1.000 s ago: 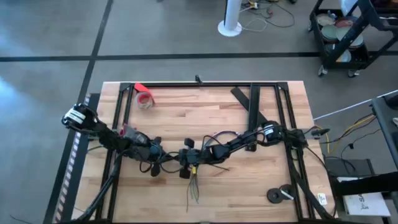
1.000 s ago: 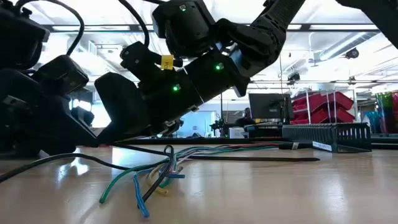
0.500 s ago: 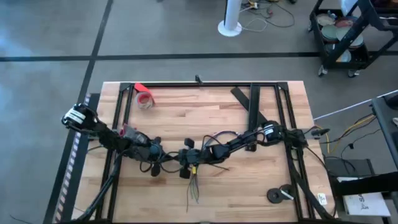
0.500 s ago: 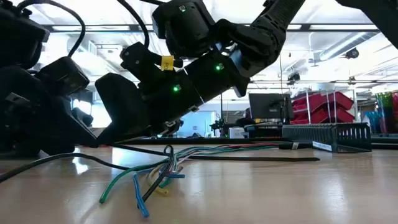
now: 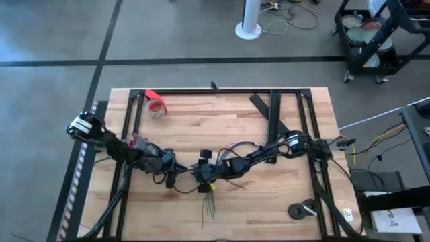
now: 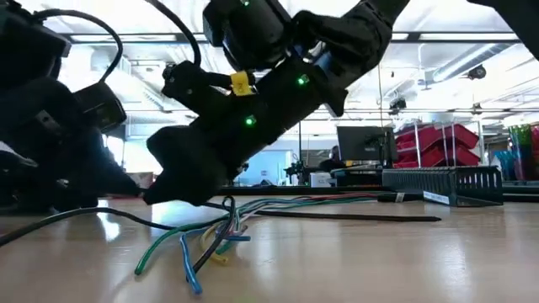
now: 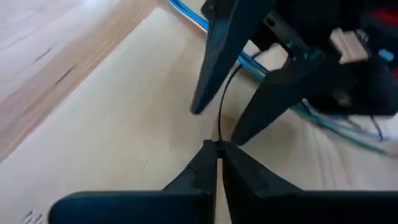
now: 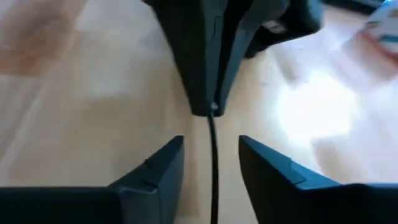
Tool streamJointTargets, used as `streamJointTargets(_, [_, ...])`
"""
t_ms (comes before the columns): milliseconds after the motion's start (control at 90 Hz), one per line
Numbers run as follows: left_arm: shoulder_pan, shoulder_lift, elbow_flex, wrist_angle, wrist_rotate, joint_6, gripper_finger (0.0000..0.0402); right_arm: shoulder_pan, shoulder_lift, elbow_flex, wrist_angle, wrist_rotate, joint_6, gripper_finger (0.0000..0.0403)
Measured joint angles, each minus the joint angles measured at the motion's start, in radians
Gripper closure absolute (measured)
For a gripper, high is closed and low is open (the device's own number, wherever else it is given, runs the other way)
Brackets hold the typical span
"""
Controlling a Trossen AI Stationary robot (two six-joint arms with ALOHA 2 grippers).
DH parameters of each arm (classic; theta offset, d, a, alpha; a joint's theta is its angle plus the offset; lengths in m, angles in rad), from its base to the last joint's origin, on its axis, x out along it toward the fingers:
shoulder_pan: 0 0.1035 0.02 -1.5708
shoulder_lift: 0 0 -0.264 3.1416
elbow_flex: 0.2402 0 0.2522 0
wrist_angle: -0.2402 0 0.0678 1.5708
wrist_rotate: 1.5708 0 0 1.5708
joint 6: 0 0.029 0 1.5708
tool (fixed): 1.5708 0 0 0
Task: Ziptie cables
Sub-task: Wrap the zip tie around the cable bundle
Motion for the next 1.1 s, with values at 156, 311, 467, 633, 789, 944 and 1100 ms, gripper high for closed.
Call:
streamJointTargets(156, [0.012, -0.001, 0.012, 0.008, 0.001, -0.126, 0.0401, 0.027, 0.0, 0.005, 0.004, 0.091, -0.118, 0.0256])
streamJointTargets(311, [0.021, -0.001, 0.047, 0.003, 0.055, -0.228, 0.0401, 0.039, 0.007, 0.01, 0.01, 0.117, -0.188, 0.0274])
streamJointTargets(467, [0.033, -0.001, 0.096, -0.062, 0.107, -0.306, 0.0401, 0.05, 0.008, 0.01, 0.013, 0.158, -0.218, 0.0291])
streamJointTargets(633, [0.045, -0.001, 0.132, -0.115, 0.14, -0.346, 0.0402, 0.066, 0.008, 0.01, 0.004, 0.193, -0.251, 0.0302])
streamJointTargets(789, [0.059, -0.006, 0.132, -0.118, 0.155, -0.37, 0.0402, 0.08, 0.008, 0.011, -0.001, 0.21, -0.25, 0.0303])
streamJointTargets(944, [0.077, -0.028, 0.131, -0.128, 0.191, -0.401, 0.0402, 0.091, 0.008, 0.011, -0.017, 0.253, -0.248, 0.0296])
streamJointTargets(1100, [0.088, -0.043, 0.13, -0.154, 0.205, -0.424, 0.0401, 0.091, 0.008, 0.011, -0.034, 0.263, -0.212, 0.0295])
